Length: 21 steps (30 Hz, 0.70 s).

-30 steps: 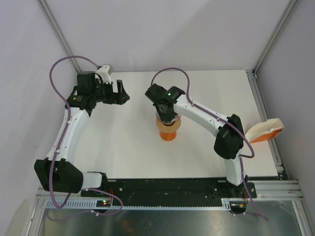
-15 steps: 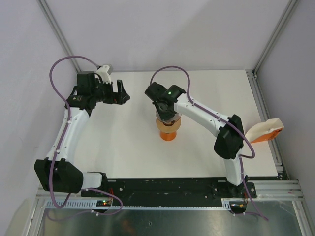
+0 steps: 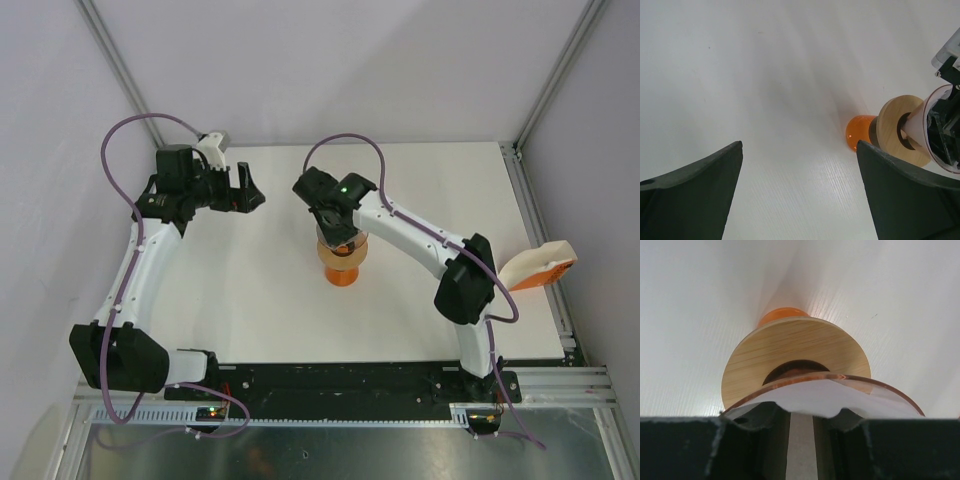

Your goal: Place the coffee filter in the dripper

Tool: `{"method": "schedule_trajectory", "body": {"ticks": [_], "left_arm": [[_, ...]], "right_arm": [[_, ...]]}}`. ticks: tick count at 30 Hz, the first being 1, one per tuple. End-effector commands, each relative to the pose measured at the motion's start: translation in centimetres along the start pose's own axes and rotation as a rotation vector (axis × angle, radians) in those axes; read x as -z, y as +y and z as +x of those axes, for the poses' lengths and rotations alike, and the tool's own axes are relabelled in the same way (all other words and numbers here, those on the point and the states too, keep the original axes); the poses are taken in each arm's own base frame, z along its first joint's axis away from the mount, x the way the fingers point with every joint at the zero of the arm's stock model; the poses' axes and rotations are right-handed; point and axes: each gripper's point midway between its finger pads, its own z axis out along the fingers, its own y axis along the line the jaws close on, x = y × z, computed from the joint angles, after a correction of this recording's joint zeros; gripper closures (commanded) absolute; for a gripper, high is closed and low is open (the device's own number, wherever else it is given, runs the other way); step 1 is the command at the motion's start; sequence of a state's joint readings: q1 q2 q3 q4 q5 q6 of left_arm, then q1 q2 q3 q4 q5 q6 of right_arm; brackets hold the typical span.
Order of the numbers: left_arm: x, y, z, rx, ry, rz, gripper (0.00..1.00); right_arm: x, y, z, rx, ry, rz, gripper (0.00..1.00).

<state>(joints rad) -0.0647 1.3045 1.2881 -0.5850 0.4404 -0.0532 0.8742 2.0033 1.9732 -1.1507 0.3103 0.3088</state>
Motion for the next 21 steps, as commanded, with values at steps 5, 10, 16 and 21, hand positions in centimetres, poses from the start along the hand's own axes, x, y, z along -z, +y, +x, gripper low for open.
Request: {"method": "schedule_trajectory", "body": {"ticks": [5, 10, 16, 21], "left_arm": [[0.8, -0.5, -1.1, -0.012, -0.051, 0.025, 0.0], [0.7, -0.5, -1.1, -0.011, -0.051, 0.026, 0.0], [0.6, -0.6, -1.1, -0.005, -0.048, 0.031, 0.0], [0.7, -0.7, -1.1, -0.007, -0.05, 0.036, 0.0]], "right_arm": [[4.1, -0.4, -2.4, 0.005, -0.126, -0.017, 0.69], [4.7, -0.6, -2.8, 0.007, -0.149, -0.017, 0.66], [5.3, -1.0, -2.9, 0.009, -0.17, -0.009, 0.62], [5.2, -1.0, -2.8, 0.009, -0.17, -0.014, 0.58]]}}
